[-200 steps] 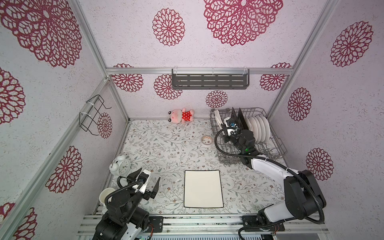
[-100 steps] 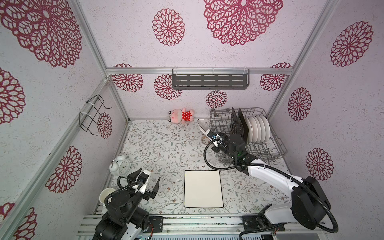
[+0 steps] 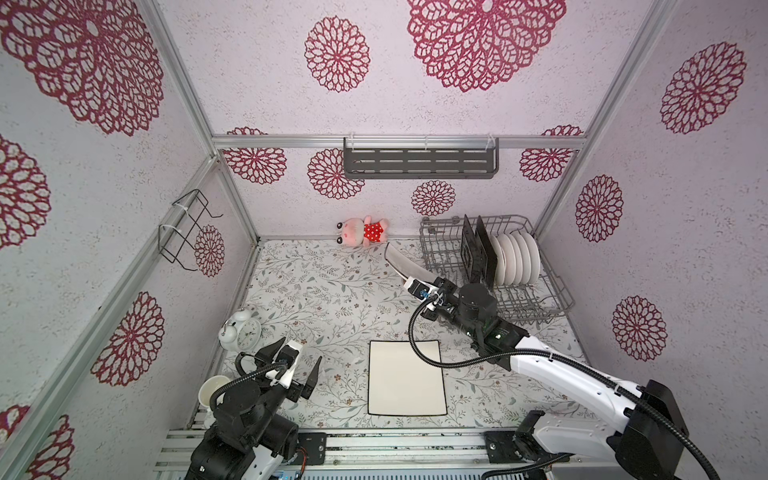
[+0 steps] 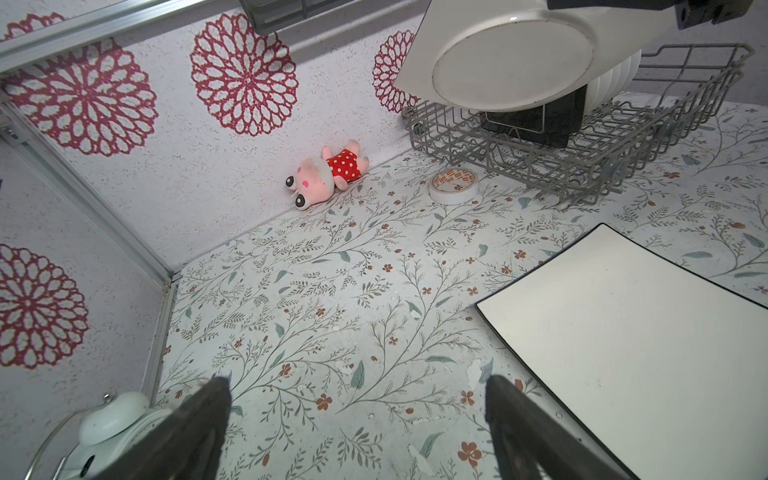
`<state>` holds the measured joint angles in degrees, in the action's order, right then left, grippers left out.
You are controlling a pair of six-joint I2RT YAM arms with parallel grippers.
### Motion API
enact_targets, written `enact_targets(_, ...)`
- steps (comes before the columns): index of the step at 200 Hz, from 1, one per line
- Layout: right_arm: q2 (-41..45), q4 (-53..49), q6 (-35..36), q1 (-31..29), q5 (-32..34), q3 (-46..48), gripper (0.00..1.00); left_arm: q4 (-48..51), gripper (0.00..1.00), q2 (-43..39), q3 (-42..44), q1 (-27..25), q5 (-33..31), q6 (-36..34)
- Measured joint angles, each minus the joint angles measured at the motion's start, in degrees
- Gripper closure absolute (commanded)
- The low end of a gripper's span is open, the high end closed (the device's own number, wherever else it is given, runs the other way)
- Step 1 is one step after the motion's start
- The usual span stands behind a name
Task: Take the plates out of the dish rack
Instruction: 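Lift the white square plate up out of the rack with the right gripper, then swing the held plate toward the robot over the plate on the table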
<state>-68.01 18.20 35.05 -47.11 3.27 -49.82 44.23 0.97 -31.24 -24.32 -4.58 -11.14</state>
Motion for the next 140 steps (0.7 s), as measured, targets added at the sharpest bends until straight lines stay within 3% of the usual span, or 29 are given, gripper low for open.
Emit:
enact_targets(69,6.3,-4.9,3.3,-12.0,8.6,3.4,1.00,0.7,0.03,0.0,-0.2,0.0,2.0,0.0)
enact_targets(140,8.5,-6.6,9.7,-29.0,20.7,6.2,1.00,2.0,0.03,0.0,-0.9,0.0,5.0,0.0)
